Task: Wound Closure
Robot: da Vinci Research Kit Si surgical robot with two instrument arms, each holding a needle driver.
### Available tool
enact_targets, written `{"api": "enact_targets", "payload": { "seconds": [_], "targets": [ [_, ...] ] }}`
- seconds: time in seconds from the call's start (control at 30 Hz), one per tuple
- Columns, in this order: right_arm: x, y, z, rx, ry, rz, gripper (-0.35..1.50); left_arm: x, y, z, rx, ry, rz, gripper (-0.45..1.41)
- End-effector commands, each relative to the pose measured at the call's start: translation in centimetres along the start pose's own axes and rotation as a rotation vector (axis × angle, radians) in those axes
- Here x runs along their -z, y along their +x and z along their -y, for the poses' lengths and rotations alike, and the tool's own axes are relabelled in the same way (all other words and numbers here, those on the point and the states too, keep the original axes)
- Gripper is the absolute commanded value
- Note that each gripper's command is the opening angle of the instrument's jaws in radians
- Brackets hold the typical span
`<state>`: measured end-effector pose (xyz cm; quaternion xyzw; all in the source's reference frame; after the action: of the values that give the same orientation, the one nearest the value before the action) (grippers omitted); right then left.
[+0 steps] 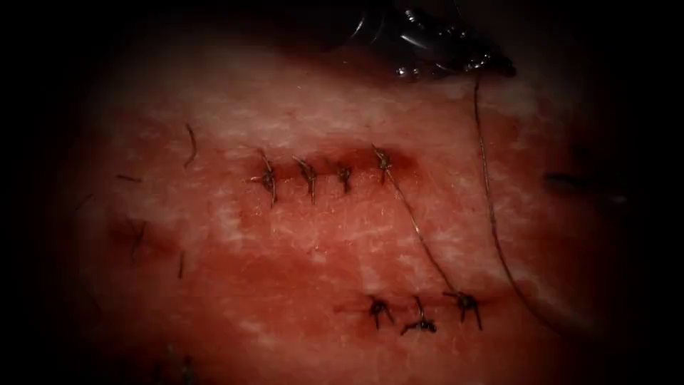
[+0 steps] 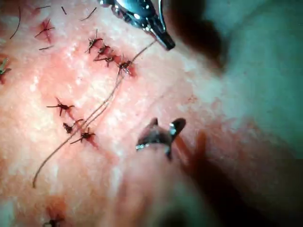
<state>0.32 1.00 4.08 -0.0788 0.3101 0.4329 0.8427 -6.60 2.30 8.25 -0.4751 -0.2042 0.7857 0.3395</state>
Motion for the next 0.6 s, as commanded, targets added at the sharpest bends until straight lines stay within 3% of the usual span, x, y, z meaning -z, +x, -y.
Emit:
{"api": "enact_targets", "payload": {
  "seconds": [0.03,0.17,0.2,0.27,0.3,0.33,0.4,0.6],
  "targets": [
    [0.05,0.05,0.09,-0.002,-0.009,-0.021,1.26,-0.16,-0.06,0.01,-0.002,-0.002,0.002,-0.45],
    [0.18,0.24,0.15,0.008,-0.019,-0.056,1.26,-0.43,-0.17,0.05,0.027,-0.009,0.015,-0.45],
    [0.19,0.26,0.17,0.011,-0.018,-0.057,1.26,-0.47,-0.19,0.06,0.04,-0.012,0.016,-0.35],
    [0.18,0.28,0.23,0.015,-0.017,-0.057,1.26,-0.51,-0.2,0.07,0.065,-0.025,0.019,0.41],
    [0.17,0.28,0.25,0.015,-0.013,-0.059,1.26,-0.5,-0.2,0.08,0.092,-0.033,0.021,0.66],
    [0.15,0.28,0.27,0.014,-0.01,-0.06,1.26,-0.46,-0.2,0.09,0.1,-0.043,0.022,0.89],
    [0.1,0.28,0.33,0.012,-0.001,-0.068,1.26,-0.37,-0.18,0.1,0.104,-0.052,0.024,1.13],
    [-0.01,0.32,0.52,0.022,0.033,-0.073,1.26,0.12,-0.1,0.12,0.107,-0.069,0.025,1.23]
  ]
}}
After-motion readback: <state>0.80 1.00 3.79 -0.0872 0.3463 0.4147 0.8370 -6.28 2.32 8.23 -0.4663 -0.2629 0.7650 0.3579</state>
